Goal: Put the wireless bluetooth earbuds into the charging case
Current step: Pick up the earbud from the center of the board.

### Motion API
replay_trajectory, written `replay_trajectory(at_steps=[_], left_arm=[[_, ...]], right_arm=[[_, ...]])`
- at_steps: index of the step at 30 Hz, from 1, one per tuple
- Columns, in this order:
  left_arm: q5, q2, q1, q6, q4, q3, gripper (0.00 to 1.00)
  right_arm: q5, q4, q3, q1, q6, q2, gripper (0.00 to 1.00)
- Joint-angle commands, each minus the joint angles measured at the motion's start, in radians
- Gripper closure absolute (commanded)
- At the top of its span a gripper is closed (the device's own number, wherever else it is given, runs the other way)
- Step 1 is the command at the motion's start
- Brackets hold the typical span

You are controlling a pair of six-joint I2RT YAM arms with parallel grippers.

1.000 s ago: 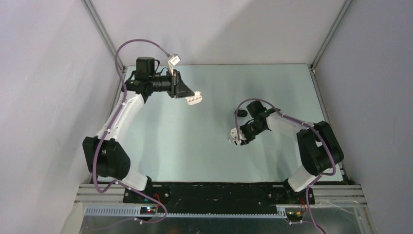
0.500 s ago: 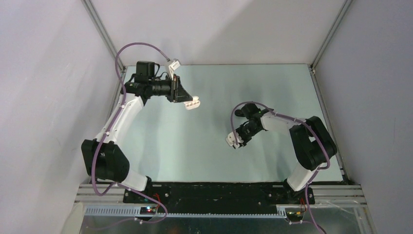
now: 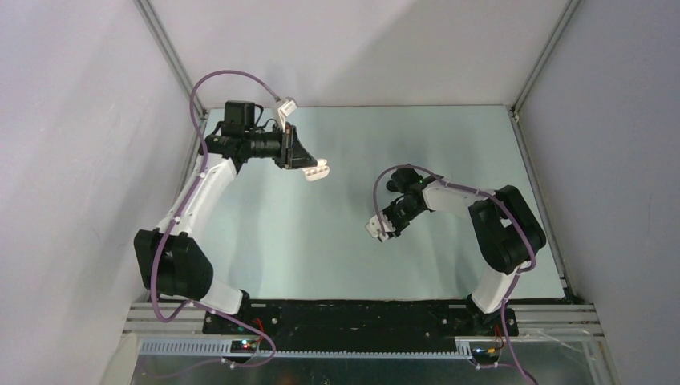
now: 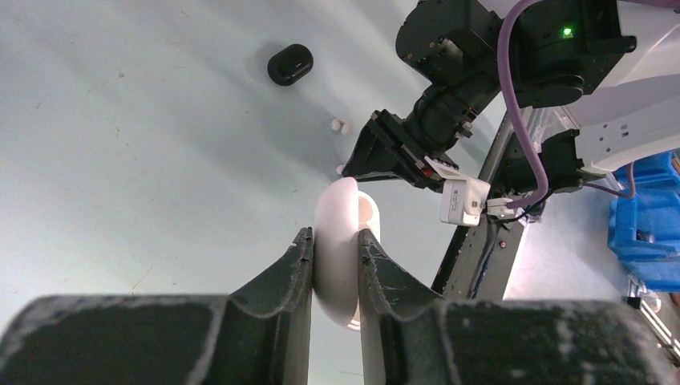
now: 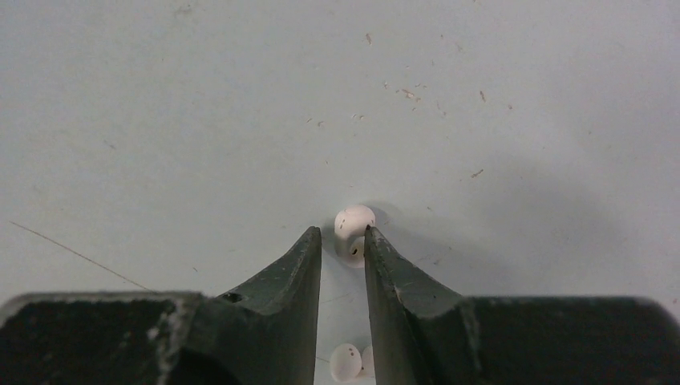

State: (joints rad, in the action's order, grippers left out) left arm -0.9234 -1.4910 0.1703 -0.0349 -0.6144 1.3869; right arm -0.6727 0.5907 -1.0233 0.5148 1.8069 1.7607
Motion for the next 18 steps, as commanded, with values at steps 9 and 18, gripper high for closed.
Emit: replay_trajectory(at_steps=[9,18], left_arm=[[-0.005,0.023,-0.008,-0.02,0.007,0.016,1.0],[-0.005,0.021,-0.008,-0.019,0.007,0.017,1.0]], right_arm=[[0.016,-0.05,-0.031,0.007,-0.071,0.003,0.76],[0.006,-0.045,-0.056,0.011,-0.11,0.009,0.84]])
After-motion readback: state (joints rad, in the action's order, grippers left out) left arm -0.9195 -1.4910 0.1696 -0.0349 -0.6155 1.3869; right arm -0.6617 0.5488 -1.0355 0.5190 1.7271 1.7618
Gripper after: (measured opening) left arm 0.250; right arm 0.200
